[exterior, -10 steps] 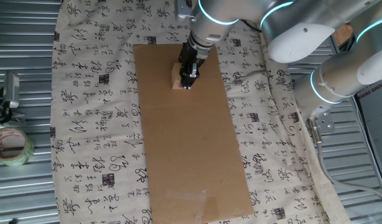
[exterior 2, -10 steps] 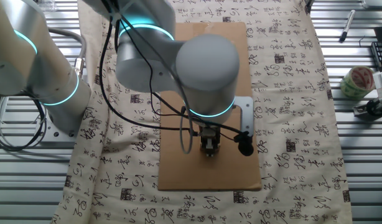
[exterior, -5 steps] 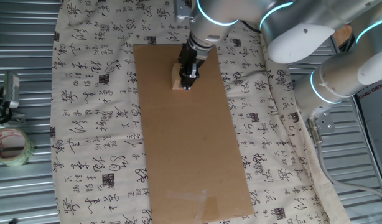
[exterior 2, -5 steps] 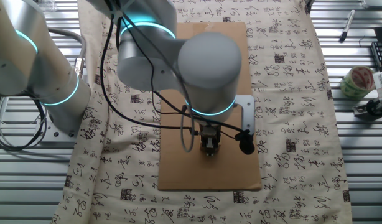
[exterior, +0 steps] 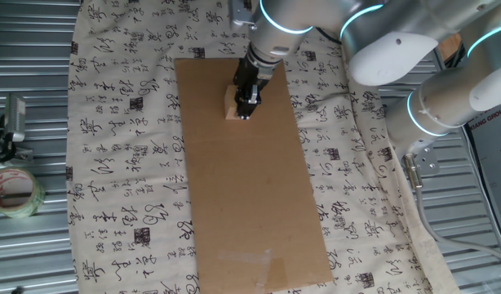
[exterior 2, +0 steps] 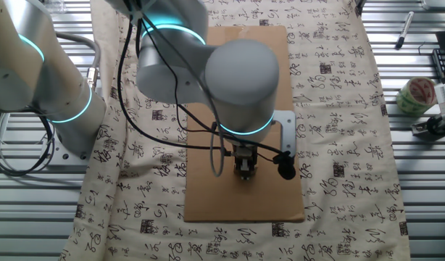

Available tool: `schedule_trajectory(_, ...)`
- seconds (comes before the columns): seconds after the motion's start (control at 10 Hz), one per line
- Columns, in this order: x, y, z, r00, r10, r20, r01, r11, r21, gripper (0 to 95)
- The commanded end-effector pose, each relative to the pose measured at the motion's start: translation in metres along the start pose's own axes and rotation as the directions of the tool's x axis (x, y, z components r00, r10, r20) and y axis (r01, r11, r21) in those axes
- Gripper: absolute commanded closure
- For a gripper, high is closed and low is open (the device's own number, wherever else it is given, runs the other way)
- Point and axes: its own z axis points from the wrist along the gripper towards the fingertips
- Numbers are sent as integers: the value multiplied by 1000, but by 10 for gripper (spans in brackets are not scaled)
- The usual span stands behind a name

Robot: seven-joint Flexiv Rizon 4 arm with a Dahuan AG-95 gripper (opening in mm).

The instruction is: Hold a small block with the gripper and sweep it from left to right on the table

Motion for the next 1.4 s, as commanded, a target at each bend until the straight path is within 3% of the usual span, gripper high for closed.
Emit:
schedule_trajectory(0.1, 1, 0, -2, 1000, 3, -3, -3, 1000, -9, 950)
schedule_trajectory(0.6, 0, 6, 1, 1000, 0, -5, 0, 1000, -8, 950)
schedule_trajectory(0.9, 1, 8, -3, 1000, -1, -7, 1, 1000, -30, 950)
schedule_trajectory(1.4, 0, 12, -1, 1000, -5, -14, 5, 1000, -23, 950)
